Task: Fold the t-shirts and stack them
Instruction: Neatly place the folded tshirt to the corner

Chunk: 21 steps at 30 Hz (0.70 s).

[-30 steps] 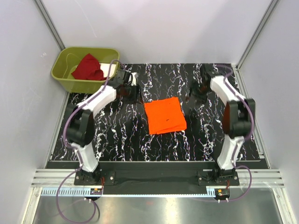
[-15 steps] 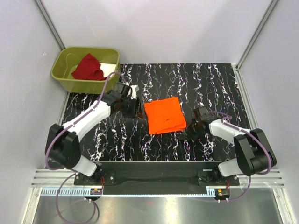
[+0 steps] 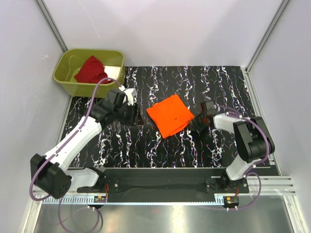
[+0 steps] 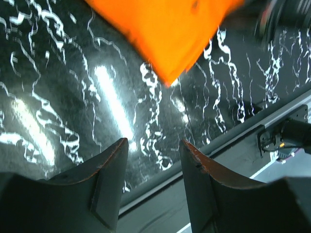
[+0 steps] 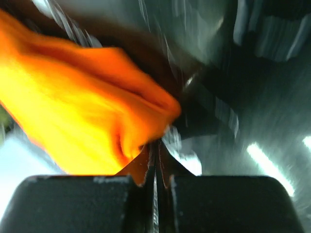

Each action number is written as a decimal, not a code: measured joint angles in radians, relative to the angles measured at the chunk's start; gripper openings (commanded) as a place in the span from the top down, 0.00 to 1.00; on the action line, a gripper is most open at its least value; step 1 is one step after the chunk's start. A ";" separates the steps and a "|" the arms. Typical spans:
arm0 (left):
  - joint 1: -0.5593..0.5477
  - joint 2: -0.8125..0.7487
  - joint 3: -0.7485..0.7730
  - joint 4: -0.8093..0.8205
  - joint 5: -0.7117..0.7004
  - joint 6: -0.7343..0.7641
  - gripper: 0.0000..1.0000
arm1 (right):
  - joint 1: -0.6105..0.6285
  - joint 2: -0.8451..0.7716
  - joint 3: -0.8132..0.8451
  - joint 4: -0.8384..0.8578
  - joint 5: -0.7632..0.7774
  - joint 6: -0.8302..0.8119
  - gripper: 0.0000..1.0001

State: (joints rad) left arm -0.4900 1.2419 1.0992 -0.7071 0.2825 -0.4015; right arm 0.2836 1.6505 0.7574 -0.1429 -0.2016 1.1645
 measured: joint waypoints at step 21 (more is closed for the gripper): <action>0.000 -0.037 -0.046 -0.029 0.031 -0.010 0.49 | -0.153 0.129 0.381 -0.224 -0.070 -0.527 0.00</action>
State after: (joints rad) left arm -0.4900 1.2053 1.0534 -0.7361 0.3134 -0.4114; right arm 0.1307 1.7790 1.1389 -0.3668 -0.2718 0.6373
